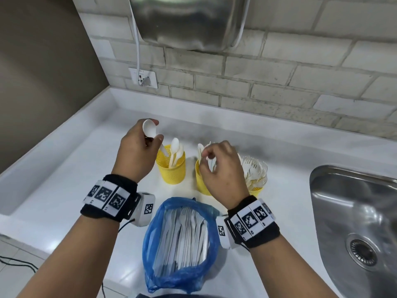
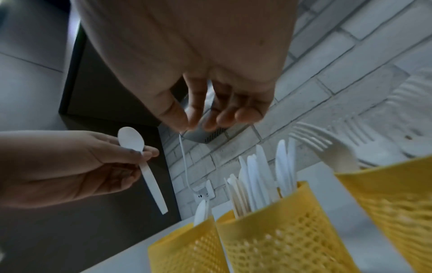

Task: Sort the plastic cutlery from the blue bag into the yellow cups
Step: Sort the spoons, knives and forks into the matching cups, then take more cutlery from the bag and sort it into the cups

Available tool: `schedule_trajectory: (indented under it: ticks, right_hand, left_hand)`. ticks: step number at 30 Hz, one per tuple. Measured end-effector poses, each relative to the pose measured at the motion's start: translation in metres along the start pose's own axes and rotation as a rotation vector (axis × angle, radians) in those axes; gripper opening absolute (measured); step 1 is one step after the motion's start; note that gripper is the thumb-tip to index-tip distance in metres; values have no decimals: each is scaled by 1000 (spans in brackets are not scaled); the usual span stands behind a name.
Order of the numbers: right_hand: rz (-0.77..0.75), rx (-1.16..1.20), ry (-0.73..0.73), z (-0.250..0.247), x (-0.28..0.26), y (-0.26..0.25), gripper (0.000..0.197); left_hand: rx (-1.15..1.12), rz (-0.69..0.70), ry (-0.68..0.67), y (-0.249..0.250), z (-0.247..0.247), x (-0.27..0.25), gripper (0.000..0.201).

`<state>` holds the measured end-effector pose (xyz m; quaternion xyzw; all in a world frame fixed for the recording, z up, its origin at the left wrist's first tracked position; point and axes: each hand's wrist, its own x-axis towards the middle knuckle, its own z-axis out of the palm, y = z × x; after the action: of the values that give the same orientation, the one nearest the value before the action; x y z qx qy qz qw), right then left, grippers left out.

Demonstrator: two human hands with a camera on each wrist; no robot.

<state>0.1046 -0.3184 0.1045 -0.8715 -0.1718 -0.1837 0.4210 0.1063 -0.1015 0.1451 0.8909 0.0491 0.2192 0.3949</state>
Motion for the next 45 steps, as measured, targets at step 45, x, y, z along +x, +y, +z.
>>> schedule_trajectory:
  ticks: [45]
  right_hand:
    - [30, -93, -278, 2, -41, 13, 13]
  left_hand:
    - [251, 135, -311, -27, 25, -49, 15]
